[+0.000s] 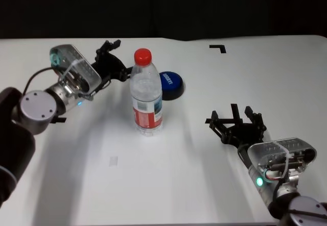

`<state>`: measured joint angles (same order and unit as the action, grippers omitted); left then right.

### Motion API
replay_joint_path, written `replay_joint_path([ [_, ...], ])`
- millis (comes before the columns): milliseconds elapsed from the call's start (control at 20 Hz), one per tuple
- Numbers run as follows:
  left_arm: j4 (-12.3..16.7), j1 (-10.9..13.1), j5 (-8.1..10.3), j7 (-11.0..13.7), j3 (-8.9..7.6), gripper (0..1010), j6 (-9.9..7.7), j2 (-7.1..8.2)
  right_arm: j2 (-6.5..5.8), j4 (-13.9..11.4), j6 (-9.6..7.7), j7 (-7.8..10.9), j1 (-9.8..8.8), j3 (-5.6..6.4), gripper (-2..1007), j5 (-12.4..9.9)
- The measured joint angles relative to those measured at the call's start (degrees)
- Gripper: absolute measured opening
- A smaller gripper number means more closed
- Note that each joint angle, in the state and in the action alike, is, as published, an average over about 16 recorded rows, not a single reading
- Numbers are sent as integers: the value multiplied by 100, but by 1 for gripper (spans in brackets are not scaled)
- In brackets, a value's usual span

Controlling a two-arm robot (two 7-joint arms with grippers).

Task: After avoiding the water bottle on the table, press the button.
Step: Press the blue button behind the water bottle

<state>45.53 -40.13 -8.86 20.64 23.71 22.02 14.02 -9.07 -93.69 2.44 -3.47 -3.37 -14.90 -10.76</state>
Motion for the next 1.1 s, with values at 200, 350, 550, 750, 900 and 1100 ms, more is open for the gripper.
replay_joint_path([
  [200,-191,-116,-56,-35,36,1003,51,-68,0,0,0,0,0,0,1003,0],
  [350,-327,-195,-99,-55,61,1003,75,-112,0,0,0,0,0,0,1003,0],
  [550,-468,-281,-143,-61,90,1003,93,-160,0,0,0,0,0,0,1003,0],
  [750,-576,-345,-177,-51,121,1003,89,-198,0,0,0,0,0,0,1003,0],
  [900,-657,-379,-201,-48,142,1003,81,-222,0,0,0,0,0,0,1003,0],
  [1100,-757,-408,-223,-48,161,1003,81,-247,0,0,0,0,0,0,1003,0],
])
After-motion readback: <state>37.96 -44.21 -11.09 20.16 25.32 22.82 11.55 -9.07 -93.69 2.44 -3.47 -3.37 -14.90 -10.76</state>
